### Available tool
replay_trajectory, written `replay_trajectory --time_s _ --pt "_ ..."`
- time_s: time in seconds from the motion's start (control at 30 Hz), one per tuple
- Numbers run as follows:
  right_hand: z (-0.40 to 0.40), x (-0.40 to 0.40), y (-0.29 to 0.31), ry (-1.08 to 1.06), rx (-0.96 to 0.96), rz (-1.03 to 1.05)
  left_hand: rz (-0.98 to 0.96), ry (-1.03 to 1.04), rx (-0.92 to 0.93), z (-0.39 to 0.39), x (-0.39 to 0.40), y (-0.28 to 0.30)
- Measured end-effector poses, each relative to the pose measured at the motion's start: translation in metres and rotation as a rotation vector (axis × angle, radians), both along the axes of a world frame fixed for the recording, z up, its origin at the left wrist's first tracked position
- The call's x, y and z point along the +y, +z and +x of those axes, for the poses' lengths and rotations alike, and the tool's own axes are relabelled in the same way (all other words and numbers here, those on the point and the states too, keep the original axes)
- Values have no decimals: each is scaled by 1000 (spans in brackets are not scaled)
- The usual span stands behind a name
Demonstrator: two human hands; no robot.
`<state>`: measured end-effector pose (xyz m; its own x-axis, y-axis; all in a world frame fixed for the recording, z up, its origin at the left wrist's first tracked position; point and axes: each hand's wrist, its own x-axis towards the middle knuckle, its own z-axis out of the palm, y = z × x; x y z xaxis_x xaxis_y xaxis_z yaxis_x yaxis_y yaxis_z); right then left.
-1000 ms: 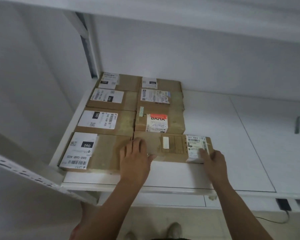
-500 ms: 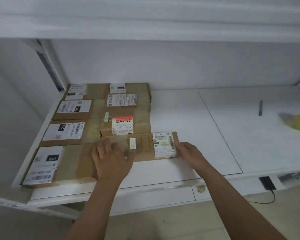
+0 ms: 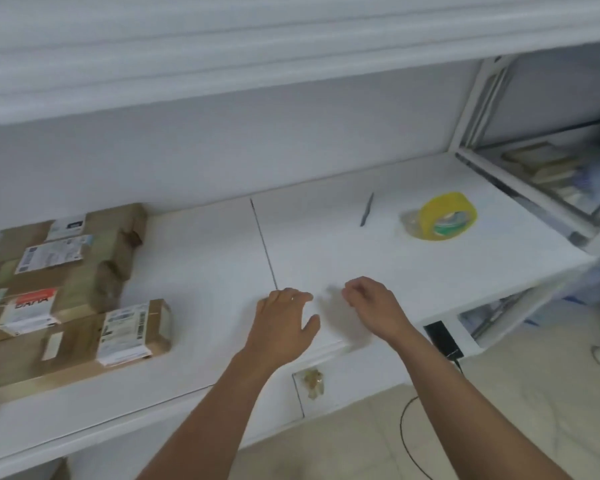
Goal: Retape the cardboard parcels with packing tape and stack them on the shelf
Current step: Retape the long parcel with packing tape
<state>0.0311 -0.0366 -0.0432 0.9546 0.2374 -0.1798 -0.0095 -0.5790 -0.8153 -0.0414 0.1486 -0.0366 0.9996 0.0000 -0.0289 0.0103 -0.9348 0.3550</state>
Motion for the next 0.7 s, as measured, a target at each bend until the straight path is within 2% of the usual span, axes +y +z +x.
replay_trajectory --time_s 0.17,0.27,0.47,0.6,0.7 --pt "58 -29 11 35 -115 -90 -15 -53 152 44 -44 -5" --pt "95 -40 22 56 -270 -197 -75 -61 178 80 -56 -4" --pt "168 -86 55 35 -425 -483 -432 -20 289 192 -105 1" --pt "204 -118 66 46 -413 -611 -530 -64 310 255 -151 4" --pt "234 -135 68 99 -377 -660 -502 -59 345 280 -176 -5"
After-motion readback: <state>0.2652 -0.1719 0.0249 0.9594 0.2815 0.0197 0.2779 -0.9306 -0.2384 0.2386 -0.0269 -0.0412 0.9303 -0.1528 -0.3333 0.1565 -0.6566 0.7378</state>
